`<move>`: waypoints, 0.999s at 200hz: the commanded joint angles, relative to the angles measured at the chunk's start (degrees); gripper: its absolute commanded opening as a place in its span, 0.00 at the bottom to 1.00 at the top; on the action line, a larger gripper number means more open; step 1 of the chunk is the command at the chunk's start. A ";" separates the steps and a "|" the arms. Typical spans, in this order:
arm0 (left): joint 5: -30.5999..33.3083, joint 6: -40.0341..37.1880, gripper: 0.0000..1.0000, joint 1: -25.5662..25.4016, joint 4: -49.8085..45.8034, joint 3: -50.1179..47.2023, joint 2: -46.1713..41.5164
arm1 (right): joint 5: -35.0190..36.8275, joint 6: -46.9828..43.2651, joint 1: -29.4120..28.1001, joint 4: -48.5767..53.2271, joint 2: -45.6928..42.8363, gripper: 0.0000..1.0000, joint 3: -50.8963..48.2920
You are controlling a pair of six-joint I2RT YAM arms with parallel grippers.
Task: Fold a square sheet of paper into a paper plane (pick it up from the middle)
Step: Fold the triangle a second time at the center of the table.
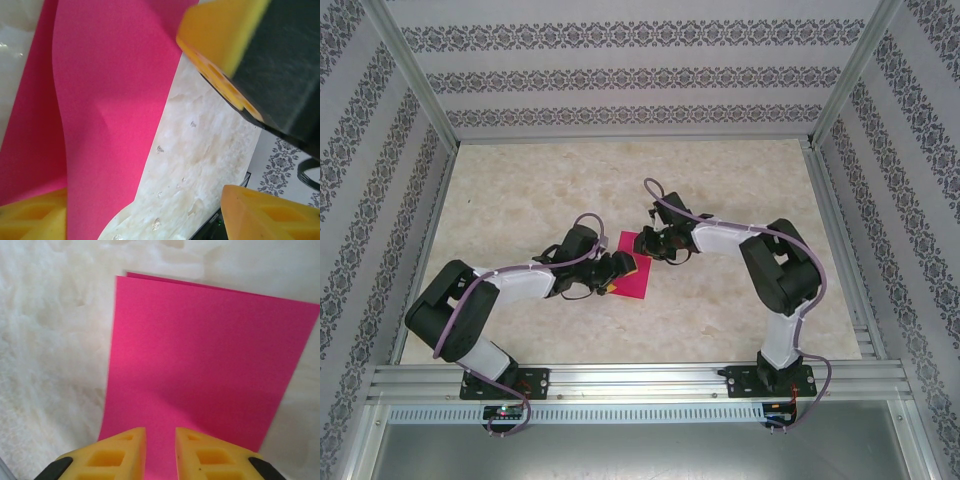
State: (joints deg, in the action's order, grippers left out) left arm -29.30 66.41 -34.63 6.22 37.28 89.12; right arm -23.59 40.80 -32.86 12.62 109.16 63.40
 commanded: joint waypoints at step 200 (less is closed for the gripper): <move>-0.80 -5.23 0.46 -1.29 1.71 11.32 9.37 | -5.18 -8.00 3.99 5.96 6.87 0.21 6.13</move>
State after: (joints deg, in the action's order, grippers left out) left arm -29.67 62.37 -35.33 5.13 46.96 97.34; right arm -26.61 32.01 -29.67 18.65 115.42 70.72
